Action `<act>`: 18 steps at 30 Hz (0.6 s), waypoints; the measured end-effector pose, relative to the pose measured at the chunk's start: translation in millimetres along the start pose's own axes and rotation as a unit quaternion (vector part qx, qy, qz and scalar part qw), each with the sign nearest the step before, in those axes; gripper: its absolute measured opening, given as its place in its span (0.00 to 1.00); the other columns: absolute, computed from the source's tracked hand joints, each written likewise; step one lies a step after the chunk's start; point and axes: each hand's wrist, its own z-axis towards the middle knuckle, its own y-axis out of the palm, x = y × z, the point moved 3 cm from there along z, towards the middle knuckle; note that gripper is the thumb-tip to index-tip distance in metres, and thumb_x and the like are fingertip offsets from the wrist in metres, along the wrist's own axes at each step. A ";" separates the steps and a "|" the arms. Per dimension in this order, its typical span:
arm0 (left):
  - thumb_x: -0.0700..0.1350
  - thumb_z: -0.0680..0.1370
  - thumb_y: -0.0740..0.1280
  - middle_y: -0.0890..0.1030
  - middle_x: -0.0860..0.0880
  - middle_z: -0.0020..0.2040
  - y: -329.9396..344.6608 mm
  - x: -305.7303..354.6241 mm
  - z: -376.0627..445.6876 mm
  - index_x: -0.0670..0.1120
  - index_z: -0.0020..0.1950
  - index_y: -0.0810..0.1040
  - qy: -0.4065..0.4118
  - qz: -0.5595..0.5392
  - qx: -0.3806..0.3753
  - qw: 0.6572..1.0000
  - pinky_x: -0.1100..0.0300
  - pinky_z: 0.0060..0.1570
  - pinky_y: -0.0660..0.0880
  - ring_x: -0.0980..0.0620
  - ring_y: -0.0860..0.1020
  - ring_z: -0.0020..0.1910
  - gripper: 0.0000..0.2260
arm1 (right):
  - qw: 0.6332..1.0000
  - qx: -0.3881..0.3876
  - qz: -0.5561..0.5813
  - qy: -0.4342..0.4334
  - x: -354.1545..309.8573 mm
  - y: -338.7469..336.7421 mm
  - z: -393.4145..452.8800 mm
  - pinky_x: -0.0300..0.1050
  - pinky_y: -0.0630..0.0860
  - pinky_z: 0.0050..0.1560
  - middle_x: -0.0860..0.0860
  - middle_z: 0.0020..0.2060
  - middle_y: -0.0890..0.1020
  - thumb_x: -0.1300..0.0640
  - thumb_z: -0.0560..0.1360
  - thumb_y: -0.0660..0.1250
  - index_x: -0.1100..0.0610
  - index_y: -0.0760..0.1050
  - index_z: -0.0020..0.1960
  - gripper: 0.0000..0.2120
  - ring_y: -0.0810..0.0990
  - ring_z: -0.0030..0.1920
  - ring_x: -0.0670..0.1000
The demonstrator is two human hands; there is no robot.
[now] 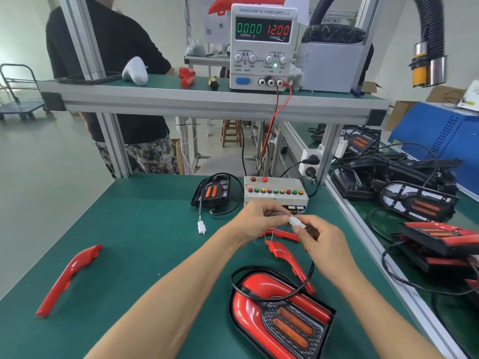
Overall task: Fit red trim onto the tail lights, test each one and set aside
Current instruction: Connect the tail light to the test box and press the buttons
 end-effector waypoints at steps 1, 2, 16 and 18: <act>0.40 0.77 0.74 0.84 0.52 0.40 -0.9 -0.6 0.5 0.45 0.51 0.84 -0.013 -0.001 -0.006 1.000 0.66 0.46 0.76 0.59 0.80 0.40 0.04 | 1.000 0.002 -0.005 -0.006 -1.8 -0.3 0.0 0.32 0.71 0.36 0.34 0.35 0.81 0.51 0.79 0.70 0.40 0.80 0.55 0.07 0.79 0.36 0.46; 0.41 0.76 0.75 0.84 0.52 0.41 -1.3 -0.9 0.7 0.46 0.50 0.84 -0.026 0.001 -0.014 1.000 0.64 0.47 0.76 0.58 0.80 0.41 0.04 | 1.000 0.005 -0.010 -0.015 -3.9 -0.5 -0.1 0.30 0.71 0.38 0.32 0.36 0.81 0.51 0.79 0.70 0.40 0.79 0.54 0.07 0.79 0.38 0.43; 0.37 0.76 0.75 0.81 0.54 0.38 1.8 -4.0 2.2 0.44 0.50 0.80 -0.003 0.002 -0.012 1.000 0.70 0.37 0.73 0.61 0.77 0.35 0.07 | 1.000 -0.002 -0.007 -0.025 -1.4 -1.8 0.4 0.25 0.70 0.42 0.25 0.39 0.79 0.51 0.79 0.70 0.37 0.78 0.55 0.09 0.79 0.41 0.35; 0.38 0.75 0.76 0.81 0.51 0.40 1.5 -5.9 4.3 0.41 0.52 0.80 -0.007 0.013 -0.011 1.000 0.70 0.36 0.73 0.62 0.77 0.35 0.08 | 1.000 -0.009 -0.002 -0.012 5.7 -1.0 -0.4 0.27 0.71 0.40 0.29 0.37 0.80 0.50 0.79 0.70 0.37 0.79 0.54 0.07 0.79 0.38 0.39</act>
